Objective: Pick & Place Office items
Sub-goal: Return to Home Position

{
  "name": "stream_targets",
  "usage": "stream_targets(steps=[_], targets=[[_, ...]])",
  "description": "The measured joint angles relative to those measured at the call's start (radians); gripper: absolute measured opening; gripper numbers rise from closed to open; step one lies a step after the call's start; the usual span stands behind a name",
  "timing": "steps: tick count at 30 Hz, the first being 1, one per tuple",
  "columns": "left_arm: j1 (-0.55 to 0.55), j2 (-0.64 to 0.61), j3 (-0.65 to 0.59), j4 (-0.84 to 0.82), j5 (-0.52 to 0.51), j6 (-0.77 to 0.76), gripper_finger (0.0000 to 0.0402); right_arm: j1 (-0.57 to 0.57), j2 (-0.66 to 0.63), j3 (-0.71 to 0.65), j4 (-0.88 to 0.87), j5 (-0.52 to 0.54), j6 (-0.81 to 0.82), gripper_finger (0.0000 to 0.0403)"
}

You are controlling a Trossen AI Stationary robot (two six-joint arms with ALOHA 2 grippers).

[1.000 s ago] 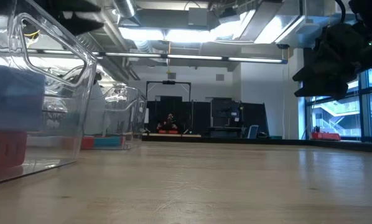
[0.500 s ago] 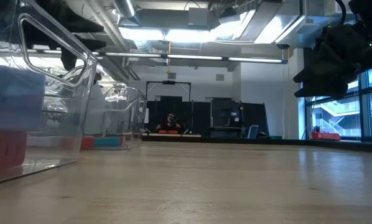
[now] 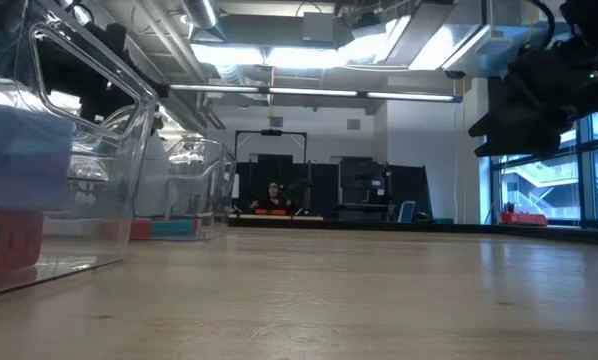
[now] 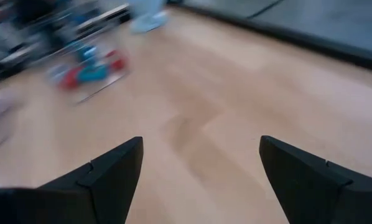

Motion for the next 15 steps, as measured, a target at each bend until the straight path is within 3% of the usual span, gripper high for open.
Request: stream_targets(steps=[6,15], targets=[[0.019,0.000,0.000,-0.033,0.000,0.021,0.0182,0.000,0.000,0.000,-0.076,0.239,0.124,0.0322],[0.025,0.000,0.000,-0.084,-0.002,0.059,0.0182,0.000,0.000,0.000,-0.097,0.202,0.123,0.0322]])
